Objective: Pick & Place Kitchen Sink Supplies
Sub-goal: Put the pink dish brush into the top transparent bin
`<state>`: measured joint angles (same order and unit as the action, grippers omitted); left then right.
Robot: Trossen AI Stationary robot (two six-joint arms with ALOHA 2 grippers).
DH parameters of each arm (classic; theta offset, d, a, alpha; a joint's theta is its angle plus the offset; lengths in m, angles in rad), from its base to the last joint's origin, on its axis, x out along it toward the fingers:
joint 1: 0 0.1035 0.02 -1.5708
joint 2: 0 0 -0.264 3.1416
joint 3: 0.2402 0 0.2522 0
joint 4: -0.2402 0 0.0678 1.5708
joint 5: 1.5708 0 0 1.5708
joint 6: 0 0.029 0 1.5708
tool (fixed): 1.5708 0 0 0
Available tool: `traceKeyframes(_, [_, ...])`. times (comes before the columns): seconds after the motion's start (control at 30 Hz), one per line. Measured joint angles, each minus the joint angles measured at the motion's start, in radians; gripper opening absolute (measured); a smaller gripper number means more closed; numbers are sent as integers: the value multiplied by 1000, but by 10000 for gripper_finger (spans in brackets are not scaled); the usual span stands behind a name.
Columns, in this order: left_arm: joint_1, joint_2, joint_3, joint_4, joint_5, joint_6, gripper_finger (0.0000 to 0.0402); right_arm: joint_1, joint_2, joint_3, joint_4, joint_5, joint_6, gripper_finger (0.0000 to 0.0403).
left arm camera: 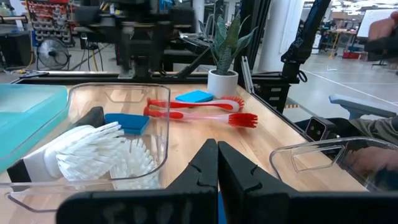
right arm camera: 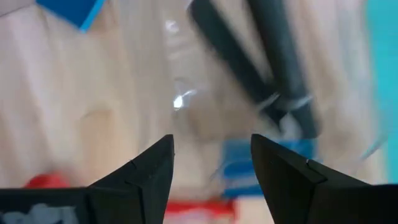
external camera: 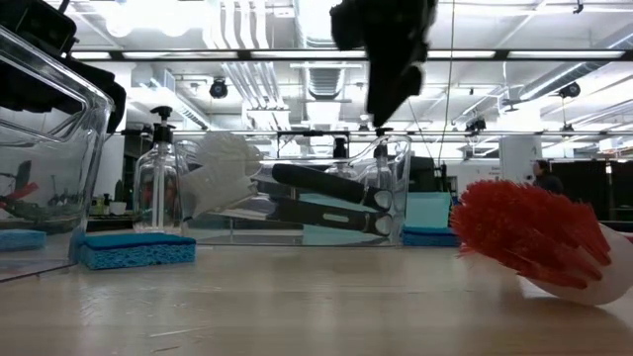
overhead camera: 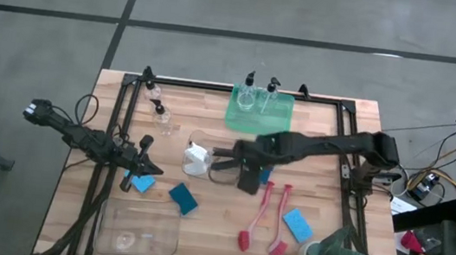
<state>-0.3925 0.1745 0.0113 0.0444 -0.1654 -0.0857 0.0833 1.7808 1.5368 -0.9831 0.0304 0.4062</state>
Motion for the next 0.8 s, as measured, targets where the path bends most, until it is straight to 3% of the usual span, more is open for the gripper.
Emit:
traceKeyframes(0.1, [0, 0, 0, 0, 0, 0, 3, 66, -7, 0, -67, -43, -12, 205])
traceKeyframes(0.33, [0, 0, 0, 0, 0, 0, 3, 247, 12, -15, -100, -6, -190, 205])
traceKeyframes(0.8, [0, 0, 0, 0, 0, 0, 3, 377, 140, -41, -48, 73, -285, 202])
